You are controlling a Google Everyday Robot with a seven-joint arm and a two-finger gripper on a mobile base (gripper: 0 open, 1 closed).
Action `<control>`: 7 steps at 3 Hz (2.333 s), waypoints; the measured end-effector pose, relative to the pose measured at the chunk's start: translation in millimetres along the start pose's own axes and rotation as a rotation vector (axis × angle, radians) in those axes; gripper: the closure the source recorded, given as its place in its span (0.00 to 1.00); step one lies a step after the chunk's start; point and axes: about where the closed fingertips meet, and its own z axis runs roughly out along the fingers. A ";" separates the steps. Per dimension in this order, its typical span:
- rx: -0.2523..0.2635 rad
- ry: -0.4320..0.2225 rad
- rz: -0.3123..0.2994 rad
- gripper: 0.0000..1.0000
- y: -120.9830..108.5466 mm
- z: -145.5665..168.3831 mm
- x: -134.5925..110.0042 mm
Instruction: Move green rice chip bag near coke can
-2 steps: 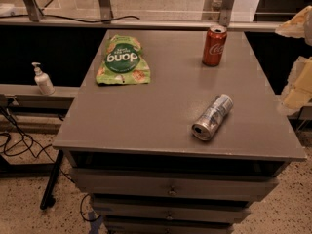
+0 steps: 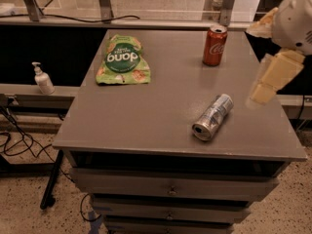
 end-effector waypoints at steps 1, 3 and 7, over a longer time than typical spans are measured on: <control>-0.033 -0.138 -0.026 0.00 -7.6 38.7 -63.9; -0.002 -0.315 -0.061 0.00 -19.1 66.7 -133.4; 0.027 -0.399 0.060 0.00 -69.5 200.7 -171.5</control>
Offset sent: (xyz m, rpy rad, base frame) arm 0.0871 0.2170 -0.0047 0.4380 -0.1553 0.2579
